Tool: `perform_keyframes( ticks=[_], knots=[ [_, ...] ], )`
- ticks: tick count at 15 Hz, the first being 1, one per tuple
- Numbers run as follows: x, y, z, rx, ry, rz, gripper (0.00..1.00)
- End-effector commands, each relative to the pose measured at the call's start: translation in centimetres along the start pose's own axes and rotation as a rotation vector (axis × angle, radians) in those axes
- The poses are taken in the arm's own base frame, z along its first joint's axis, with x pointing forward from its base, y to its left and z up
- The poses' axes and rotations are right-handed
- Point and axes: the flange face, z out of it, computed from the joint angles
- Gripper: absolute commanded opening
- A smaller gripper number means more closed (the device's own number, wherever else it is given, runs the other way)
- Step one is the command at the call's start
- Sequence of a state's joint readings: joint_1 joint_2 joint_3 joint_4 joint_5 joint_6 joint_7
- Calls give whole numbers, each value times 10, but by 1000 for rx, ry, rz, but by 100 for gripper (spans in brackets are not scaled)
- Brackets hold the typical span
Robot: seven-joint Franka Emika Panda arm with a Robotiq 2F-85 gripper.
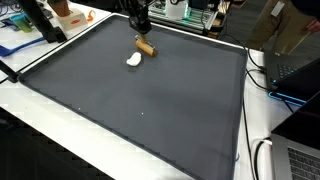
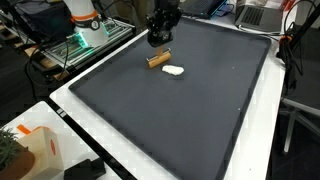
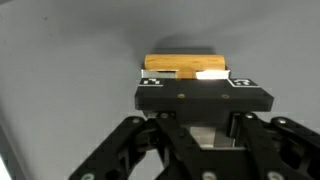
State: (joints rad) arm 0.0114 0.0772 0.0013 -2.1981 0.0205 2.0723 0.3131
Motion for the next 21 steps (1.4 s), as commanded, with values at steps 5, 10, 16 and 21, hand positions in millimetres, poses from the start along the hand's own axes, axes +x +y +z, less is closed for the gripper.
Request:
perform_keyframes(
  ticks=[5, 10, 16, 21],
  knots=[
    [-58, 98, -76, 291, 43, -124, 22],
    [-118, 122, -112, 538, 137, -99, 22],
    [-171, 100, -95, 415, 459, -48, 22],
    [-168, 91, -87, 348, 505, -93, 47]
  ],
)
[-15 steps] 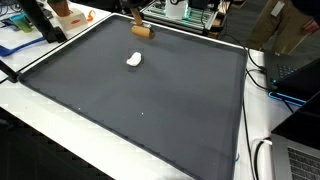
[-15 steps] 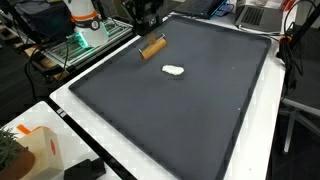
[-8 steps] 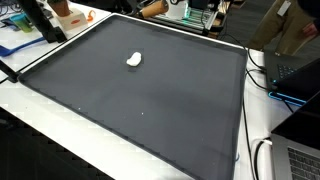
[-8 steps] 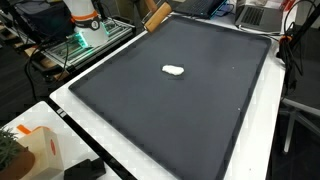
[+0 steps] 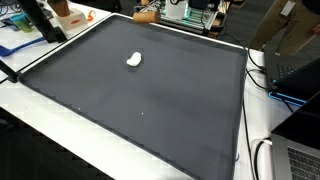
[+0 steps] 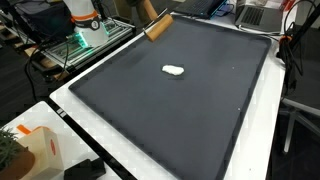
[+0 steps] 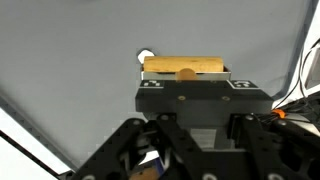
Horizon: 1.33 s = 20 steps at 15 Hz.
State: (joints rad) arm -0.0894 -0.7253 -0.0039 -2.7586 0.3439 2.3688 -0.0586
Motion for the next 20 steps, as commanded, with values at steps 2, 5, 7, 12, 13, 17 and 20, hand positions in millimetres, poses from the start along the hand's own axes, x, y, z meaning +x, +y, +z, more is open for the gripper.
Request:
perform_keyframes(
  ticks=[2, 5, 7, 12, 13, 17, 20],
  knots=[
    [2, 1, 2, -11, 18, -13, 22],
    [16, 19, -4, 11, 17, -61, 22],
    [27, 27, -14, 37, 44, -96, 22],
    [39, 29, -35, 52, 94, -198, 22],
    [39, 26, -34, 35, 100, -222, 22],
    [38, 24, -30, 23, 86, -229, 47],
    [37, 22, -30, 16, 84, -241, 22]
  ],
)
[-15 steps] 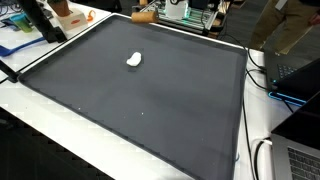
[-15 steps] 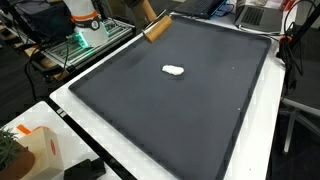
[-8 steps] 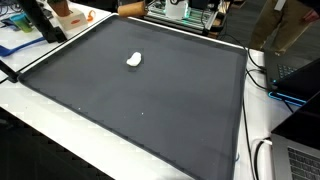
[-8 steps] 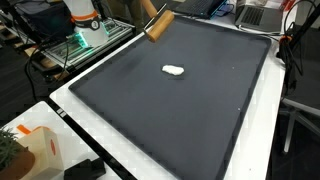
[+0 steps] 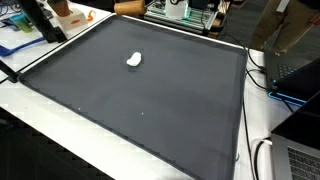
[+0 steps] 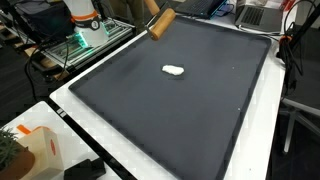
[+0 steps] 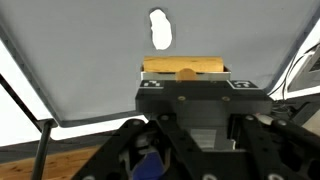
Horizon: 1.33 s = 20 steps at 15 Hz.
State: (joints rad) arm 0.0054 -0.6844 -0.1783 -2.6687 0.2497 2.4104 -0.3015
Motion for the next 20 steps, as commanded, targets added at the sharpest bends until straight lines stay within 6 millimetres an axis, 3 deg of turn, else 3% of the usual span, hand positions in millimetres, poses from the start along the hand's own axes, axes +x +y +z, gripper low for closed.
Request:
perform_keyframes(
  ticks=[1, 16, 17, 20],
  knots=[
    [3, -2, 1, -3, -10, -4, 22],
    [79, -61, 7, -231, -136, -204, 22],
    [66, -59, 9, -188, -94, -200, 47],
    [75, -63, 12, -206, -124, -211, 47]
  ],
)
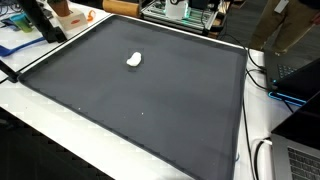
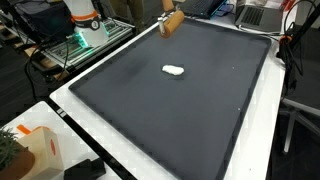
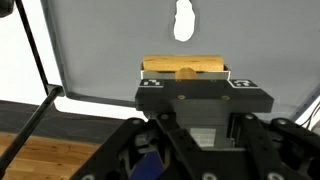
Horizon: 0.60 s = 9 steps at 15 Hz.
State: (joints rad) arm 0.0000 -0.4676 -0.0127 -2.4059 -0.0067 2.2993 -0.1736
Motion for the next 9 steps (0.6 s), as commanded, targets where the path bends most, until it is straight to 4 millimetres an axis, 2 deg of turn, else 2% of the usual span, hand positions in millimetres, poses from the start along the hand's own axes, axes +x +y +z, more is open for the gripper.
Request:
perform_keyframes(
  ticks=[1, 2, 9],
  knots=[
    [1, 0, 1, -1, -3, 0, 47],
    [1, 1, 1, -2, -4, 0, 22],
    [28, -5, 7, 2, -88, -63, 22]
  ],
)
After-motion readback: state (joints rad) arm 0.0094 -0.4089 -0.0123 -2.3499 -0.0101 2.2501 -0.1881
